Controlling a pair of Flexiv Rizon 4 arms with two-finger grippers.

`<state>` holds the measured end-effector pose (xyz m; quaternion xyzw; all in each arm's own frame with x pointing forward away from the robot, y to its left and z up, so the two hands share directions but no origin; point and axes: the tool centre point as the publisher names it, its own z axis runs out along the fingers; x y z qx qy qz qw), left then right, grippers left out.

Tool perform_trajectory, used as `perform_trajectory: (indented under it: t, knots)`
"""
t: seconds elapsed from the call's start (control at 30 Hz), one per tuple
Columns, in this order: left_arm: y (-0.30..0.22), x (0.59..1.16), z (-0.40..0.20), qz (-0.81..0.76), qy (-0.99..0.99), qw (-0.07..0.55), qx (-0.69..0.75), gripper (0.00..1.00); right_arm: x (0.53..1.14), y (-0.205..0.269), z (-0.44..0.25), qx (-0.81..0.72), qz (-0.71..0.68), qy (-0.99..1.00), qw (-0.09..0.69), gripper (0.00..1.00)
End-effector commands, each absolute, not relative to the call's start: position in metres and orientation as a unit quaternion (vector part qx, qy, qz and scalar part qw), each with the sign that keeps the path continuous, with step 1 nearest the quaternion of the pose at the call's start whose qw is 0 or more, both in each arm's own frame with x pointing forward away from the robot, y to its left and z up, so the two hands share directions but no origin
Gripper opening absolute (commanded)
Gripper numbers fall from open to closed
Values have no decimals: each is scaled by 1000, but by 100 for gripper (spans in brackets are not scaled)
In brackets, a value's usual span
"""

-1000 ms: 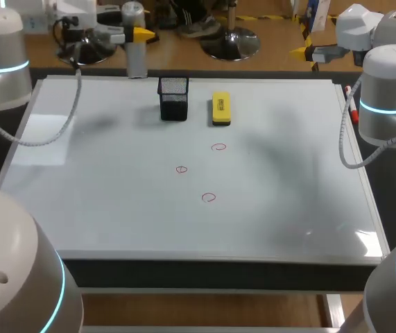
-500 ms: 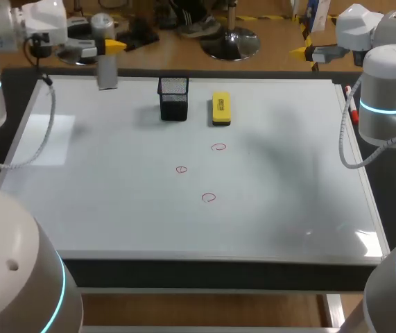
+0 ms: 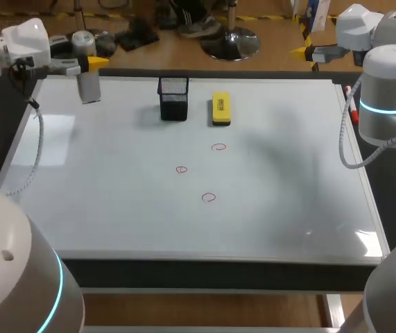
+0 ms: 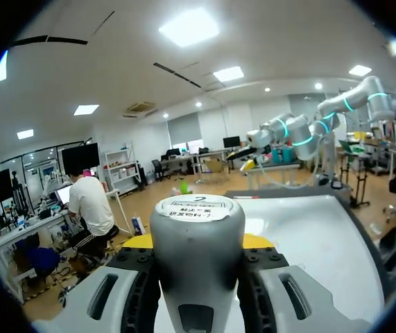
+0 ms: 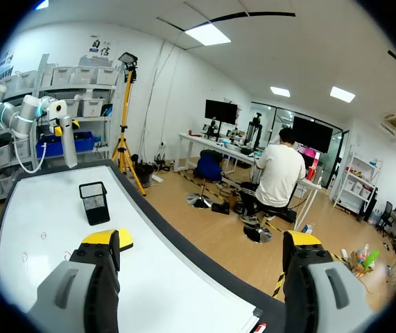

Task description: Pick up the inspection probe, press it on each red-marked spot on the whiteboard one by one, put down the probe, pick up the eraser, and wipe off all the red marks.

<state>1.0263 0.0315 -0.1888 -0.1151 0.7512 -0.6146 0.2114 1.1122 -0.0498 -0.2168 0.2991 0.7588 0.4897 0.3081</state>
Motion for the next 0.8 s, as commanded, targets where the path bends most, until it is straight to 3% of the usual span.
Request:
perform_trajectory:
  t: [0.03,0.8]
  knots:
    - [33,1022,-195,-614,748,219,-124,0,1113,-50,-217,299,490,759,308,100]
    - [36,1021,-207,-611,751,213,-131,0,1113,-50,-217,299,490,759,308,100]
